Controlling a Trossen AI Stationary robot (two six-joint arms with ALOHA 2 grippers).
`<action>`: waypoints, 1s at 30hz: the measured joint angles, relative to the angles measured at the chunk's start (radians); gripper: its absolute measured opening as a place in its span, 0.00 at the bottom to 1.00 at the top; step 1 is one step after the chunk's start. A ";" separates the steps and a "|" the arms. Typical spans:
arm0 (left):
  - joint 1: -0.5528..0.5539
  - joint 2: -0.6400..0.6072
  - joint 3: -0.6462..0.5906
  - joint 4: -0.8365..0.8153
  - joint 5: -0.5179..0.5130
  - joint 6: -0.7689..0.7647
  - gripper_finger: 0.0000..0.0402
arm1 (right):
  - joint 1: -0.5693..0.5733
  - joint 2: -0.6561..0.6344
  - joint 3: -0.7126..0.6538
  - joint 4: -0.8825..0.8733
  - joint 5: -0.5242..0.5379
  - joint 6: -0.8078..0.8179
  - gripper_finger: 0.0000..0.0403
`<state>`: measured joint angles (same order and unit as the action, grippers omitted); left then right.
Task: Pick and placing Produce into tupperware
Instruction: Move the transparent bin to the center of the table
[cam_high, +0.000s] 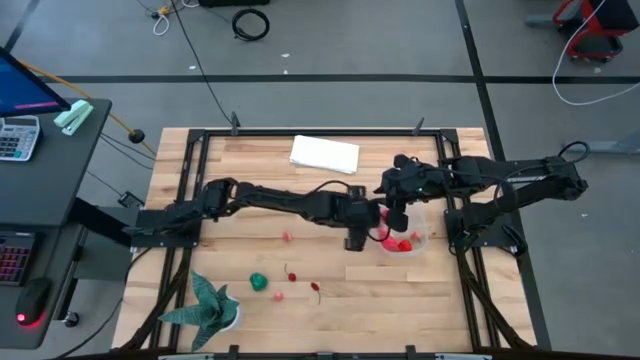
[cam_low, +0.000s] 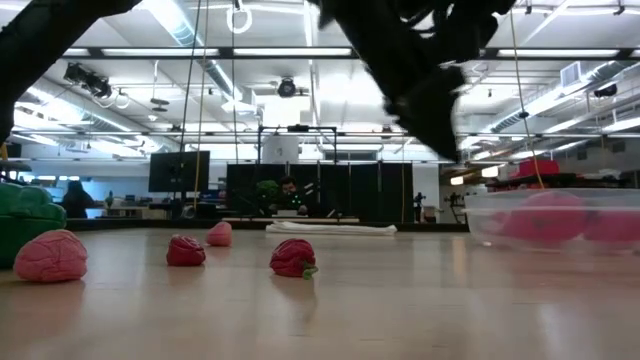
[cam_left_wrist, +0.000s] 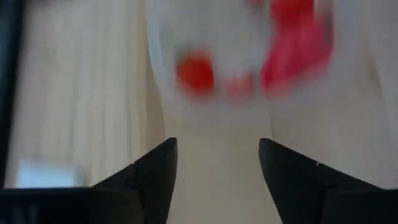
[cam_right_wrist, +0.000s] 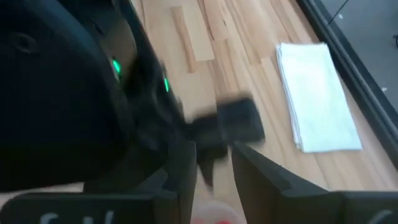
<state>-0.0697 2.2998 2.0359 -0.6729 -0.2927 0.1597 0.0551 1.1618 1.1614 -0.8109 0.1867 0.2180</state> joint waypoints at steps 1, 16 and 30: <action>0.000 0.000 0.028 -0.113 -0.001 -0.032 0.58 | 0.000 0.001 0.000 -0.011 -0.001 0.007 0.28; -0.016 -0.101 -0.025 -0.896 -0.018 -0.353 0.05 | 0.168 -0.020 -0.005 -0.610 0.120 0.555 0.02; -0.139 -0.471 -0.495 -0.824 -0.025 -0.795 0.01 | 0.442 -0.061 -0.355 -0.606 0.055 1.151 0.01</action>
<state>-0.2084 1.8292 1.5409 -1.4974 -0.3180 -0.6351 0.4968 1.1011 0.8060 -1.4165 0.2414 1.3693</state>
